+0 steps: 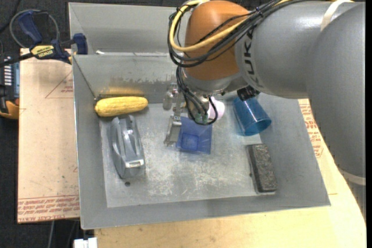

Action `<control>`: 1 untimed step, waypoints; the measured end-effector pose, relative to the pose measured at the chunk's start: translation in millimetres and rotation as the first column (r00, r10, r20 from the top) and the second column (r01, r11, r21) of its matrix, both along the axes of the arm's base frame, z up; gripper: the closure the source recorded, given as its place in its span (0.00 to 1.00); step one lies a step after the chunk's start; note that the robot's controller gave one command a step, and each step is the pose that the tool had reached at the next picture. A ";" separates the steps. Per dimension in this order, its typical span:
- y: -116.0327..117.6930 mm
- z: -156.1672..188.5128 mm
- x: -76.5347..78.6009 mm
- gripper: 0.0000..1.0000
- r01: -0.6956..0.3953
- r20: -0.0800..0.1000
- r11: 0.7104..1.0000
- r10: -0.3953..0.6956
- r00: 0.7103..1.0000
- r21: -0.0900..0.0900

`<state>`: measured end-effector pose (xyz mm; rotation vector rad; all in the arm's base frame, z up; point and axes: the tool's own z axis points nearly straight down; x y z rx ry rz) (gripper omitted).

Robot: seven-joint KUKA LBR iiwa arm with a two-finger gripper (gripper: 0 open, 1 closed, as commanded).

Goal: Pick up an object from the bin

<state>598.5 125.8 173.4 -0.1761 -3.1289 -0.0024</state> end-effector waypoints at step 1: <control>-0.9 5.4 0.8 0.00 -0.020 0.008 1.000 0.020 1.000 0.002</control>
Offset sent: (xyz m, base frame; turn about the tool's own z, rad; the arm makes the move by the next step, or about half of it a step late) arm 0.0004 -0.0545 -0.0584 -0.3376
